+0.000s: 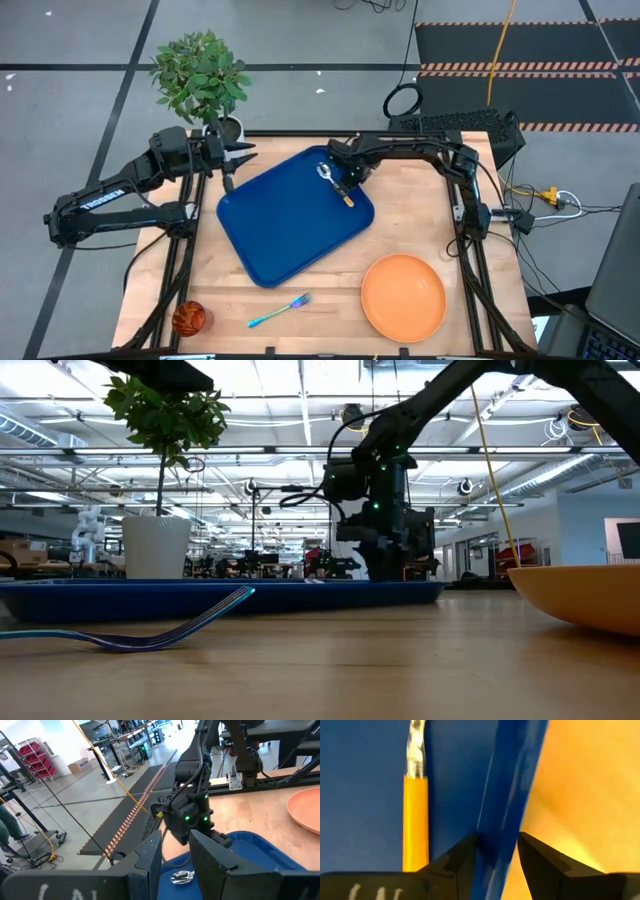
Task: Pick and place plate/cup/fork/spoon on tray
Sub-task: Adjust the serving tray
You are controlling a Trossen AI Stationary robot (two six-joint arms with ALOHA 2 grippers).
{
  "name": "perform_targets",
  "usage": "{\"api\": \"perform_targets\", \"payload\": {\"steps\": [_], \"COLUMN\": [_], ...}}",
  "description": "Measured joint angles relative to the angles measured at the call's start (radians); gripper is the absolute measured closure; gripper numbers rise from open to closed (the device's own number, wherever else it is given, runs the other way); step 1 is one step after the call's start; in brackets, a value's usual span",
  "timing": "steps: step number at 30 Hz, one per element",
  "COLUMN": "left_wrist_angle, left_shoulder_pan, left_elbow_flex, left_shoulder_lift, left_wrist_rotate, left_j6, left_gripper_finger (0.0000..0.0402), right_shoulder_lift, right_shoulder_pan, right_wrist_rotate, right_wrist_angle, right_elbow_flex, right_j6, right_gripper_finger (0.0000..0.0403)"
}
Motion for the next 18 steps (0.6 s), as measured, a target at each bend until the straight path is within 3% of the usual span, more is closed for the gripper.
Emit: {"api": "perform_targets", "payload": {"steps": [11,18], "left_wrist_angle": [0.000,0.018], "left_shoulder_pan": [0.000,0.000], "left_elbow_flex": [0.000,0.000], "left_shoulder_lift": [0.000,0.000], "left_wrist_rotate": [0.000,0.001], "left_j6": [0.000,-0.007], "left_gripper_finger": [0.0298,0.0298], "right_shoulder_lift": [-0.266,-0.453], "right_shoulder_pan": [0.073,0.092], "right_wrist_rotate": [0.003,0.082], "right_wrist_angle": [-0.050,0.125], "right_elbow_flex": [-0.211,-0.406], "right_j6": [0.201,0.300], "right_gripper_finger": [0.0264,0.0264]}}
